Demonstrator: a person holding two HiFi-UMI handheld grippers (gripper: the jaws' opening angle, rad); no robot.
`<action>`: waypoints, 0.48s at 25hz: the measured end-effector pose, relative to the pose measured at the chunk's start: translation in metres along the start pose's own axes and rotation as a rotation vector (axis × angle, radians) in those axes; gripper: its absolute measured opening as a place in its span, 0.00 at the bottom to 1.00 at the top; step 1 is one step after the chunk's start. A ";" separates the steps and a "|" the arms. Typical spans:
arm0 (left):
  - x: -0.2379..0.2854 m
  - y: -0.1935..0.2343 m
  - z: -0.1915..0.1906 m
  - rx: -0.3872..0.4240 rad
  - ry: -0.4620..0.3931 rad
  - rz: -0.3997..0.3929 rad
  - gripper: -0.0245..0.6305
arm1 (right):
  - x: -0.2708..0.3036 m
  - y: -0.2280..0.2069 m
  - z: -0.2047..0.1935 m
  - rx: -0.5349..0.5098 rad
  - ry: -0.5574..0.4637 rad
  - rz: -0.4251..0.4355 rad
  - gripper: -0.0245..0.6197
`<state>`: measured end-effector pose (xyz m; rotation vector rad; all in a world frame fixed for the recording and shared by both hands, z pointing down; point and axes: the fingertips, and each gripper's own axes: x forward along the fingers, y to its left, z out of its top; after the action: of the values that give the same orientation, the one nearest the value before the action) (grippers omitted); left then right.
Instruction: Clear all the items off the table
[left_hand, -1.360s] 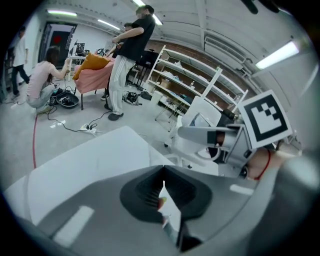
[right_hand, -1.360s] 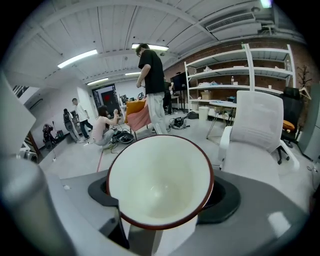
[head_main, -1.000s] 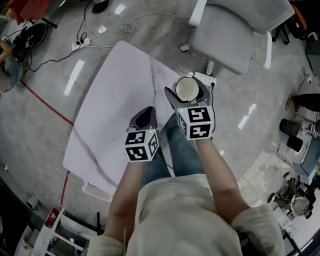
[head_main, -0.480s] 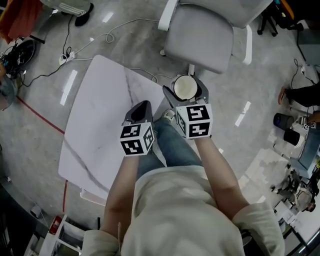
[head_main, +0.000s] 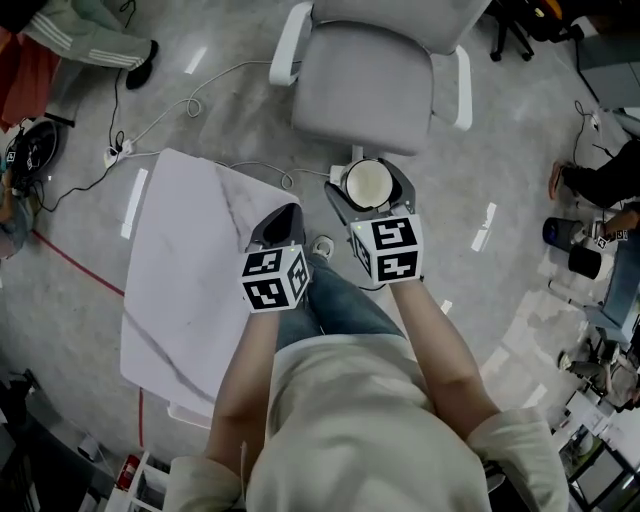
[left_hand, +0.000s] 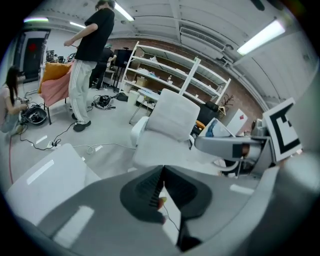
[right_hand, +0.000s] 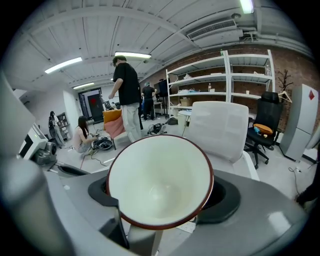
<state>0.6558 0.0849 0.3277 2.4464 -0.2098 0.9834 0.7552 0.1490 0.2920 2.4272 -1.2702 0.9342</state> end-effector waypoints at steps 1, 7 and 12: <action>0.005 -0.005 0.002 0.005 0.001 -0.006 0.05 | 0.000 -0.006 0.000 0.002 0.000 -0.006 0.68; 0.024 -0.029 0.013 0.046 0.018 -0.061 0.05 | -0.006 -0.039 0.000 0.027 0.006 -0.062 0.68; 0.043 -0.042 0.013 0.087 0.048 -0.090 0.05 | -0.008 -0.063 -0.005 0.065 0.011 -0.100 0.68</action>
<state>0.7081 0.1161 0.3326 2.4839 -0.0406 1.0306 0.8003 0.1936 0.2948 2.5057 -1.1201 0.9748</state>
